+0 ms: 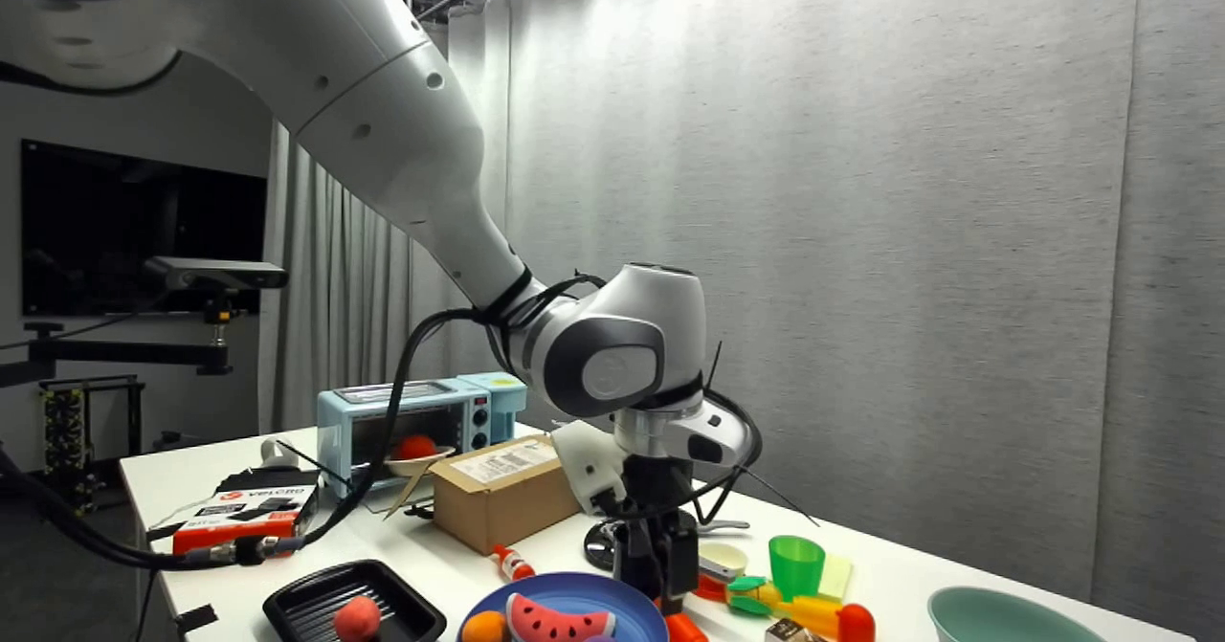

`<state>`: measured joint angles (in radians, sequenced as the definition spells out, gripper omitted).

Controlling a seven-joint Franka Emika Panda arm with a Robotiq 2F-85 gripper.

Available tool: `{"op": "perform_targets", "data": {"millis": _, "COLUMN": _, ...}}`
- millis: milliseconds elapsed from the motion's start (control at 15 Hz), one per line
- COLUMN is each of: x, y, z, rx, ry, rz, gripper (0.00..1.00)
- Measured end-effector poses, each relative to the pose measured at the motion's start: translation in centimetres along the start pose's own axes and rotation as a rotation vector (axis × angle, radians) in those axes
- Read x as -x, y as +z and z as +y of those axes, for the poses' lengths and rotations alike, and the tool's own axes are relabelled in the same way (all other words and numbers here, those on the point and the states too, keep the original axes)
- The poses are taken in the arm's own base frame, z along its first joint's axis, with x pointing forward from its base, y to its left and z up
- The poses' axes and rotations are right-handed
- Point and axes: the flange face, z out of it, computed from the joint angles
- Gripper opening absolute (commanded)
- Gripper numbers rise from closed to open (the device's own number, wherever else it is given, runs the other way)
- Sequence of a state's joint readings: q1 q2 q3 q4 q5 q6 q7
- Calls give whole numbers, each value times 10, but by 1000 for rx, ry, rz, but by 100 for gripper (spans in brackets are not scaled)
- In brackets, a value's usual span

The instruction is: Put the pineapple and watermelon plushies on the white plate, then the purple plushie in the black pot and the orange plushie on the table

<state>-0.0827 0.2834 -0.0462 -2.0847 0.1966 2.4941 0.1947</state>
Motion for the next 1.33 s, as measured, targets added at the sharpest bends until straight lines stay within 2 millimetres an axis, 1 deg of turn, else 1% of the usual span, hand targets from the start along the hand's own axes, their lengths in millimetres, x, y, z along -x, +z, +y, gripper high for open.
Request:
{"op": "perform_targets", "data": {"millis": 133, "x": 15, "y": 10, "z": -27, "rx": -55, "ry": -74, "rz": -65, "gripper": 100}}
{"op": "perform_targets", "data": {"millis": 333, "x": 36, "y": 39, "z": -56, "rx": -100, "ry": -182, "rz": -183, "gripper": 100}}
{"op": "perform_targets", "data": {"millis": 533, "x": 53, "y": 70, "z": -71, "rx": -98, "ry": -264, "rz": -303, "gripper": 100}}
{"op": "perform_targets", "data": {"millis": 600, "x": 57, "y": 77, "z": -75, "rx": -87, "ry": -287, "rz": -348, "gripper": 100}}
{"op": "perform_targets", "data": {"millis": 733, "x": 61, "y": 84, "z": -80, "rx": -53, "ry": -330, "rz": -407, "gripper": 100}}
{"op": "perform_targets", "data": {"millis": 867, "x": 59, "y": 84, "z": -84, "rx": -15, "ry": -375, "rz": -423, "gripper": 99}}
{"op": "perform_targets", "data": {"millis": 933, "x": 57, "y": 83, "z": -86, "rx": 7, "ry": -401, "rz": -415, "gripper": 93}}
{"op": "perform_targets", "data": {"millis": 1000, "x": 56, "y": 82, "z": -89, "rx": 27, "ry": -424, "rz": -407, "gripper": 92}}
{"op": "perform_targets", "data": {"millis": 1067, "x": 56, "y": 81, "z": -91, "rx": 44, "ry": -445, "rz": -401, "gripper": 87}}
{"op": "perform_targets", "data": {"millis": 1133, "x": 56, "y": 80, "z": -93, "rx": 61, "ry": -465, "rz": -395, "gripper": 87}}
{"op": "perform_targets", "data": {"millis": 1200, "x": 57, "y": 81, "z": -95, "rx": 77, "ry": -483, "rz": -392, "gripper": 73}}
{"op": "perform_targets", "data": {"millis": 1267, "x": 58, "y": 81, "z": -97, "rx": 93, "ry": -501, "rz": -390, "gripper": 63}}
{"op": "perform_targets", "data": {"millis": 1333, "x": 59, "y": 82, "z": -98, "rx": 111, "ry": -519, "rz": -388, "gripper": 60}}
